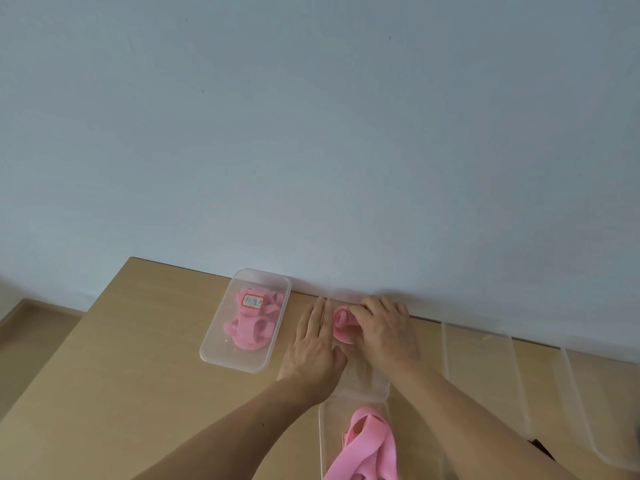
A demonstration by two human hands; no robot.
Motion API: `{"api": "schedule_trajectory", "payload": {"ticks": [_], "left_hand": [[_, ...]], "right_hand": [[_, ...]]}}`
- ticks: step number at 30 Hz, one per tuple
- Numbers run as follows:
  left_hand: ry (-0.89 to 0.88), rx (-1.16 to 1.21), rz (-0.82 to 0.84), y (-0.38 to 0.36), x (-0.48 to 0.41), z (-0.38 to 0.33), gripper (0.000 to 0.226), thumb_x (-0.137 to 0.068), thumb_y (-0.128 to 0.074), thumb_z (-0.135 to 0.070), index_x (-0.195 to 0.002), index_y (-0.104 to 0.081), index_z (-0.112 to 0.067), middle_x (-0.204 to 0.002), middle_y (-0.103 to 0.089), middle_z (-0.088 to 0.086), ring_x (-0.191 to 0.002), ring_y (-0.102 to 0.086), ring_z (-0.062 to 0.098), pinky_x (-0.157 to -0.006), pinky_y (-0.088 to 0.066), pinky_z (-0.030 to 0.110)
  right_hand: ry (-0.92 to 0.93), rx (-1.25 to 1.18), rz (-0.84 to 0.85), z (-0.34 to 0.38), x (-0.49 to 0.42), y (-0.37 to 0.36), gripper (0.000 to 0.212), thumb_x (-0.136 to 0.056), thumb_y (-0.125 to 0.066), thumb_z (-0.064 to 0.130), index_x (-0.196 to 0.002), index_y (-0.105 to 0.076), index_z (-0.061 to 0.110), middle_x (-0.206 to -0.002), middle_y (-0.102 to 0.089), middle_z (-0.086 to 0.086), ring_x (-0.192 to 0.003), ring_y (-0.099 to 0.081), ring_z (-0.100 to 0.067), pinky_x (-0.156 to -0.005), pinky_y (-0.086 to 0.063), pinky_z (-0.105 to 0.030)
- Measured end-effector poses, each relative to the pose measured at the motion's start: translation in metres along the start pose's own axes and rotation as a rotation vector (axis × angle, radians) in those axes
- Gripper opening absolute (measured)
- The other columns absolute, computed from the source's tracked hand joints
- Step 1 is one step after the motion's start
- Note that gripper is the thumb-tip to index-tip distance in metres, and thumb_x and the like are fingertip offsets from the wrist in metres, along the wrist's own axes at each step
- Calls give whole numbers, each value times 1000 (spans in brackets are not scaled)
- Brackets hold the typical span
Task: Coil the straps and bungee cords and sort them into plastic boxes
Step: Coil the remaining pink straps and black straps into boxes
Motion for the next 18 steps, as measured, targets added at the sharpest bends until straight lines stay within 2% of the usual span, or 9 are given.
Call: {"api": "schedule_trajectory", "payload": {"ticks": [5,7,11,15,18], "left_hand": [[-42,-46,-20,6,4,0,70,-102,-32,-31,-157,8,-17,-165,17,1,-141,33,12,-114,23,23],[-40,-49,-17,9,5,1,69,-102,-33,-31,-157,7,-17,-165,15,1,-140,33,11,-113,24,22],[-42,-51,-19,16,6,0,70,-101,-36,-31,-158,2,-15,-166,7,2,-148,22,13,-99,34,13],[-46,-47,1,25,9,0,68,-98,-40,-30,-158,-8,-19,-167,-1,0,-152,8,16,-107,25,18],[-80,-22,0,39,19,-4,66,-95,-45,-26,-156,-20,-19,-165,-12,2,-152,-1,17,-119,9,26]], "right_hand": [[-14,-60,-52,2,8,3,28,-79,-72,46,-103,-68,32,-96,-62,10,-90,-58,-18,-75,-45,-34],[-2,-41,-11,3,11,2,27,-82,-70,45,-104,-69,31,-99,-63,11,-93,-59,-19,-77,-45,-34],[-3,-8,84,6,8,7,32,-85,-61,39,-116,-65,33,-112,-62,11,-106,-54,-20,-86,-40,-35],[-37,-34,102,11,10,23,34,-85,-61,34,-119,-63,34,-118,-59,9,-111,-51,-22,-89,-39,-37],[-45,-26,107,20,22,38,37,-86,-55,31,-122,-59,33,-122,-56,8,-115,-48,-21,-92,-37,-36]]}}
Point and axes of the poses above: each hand's wrist, its own x-axis away from the middle knuckle, its own y-axis out of the back of the hand, z = x × y, the point moved 6 cm from there along -x, towards the middle knuckle
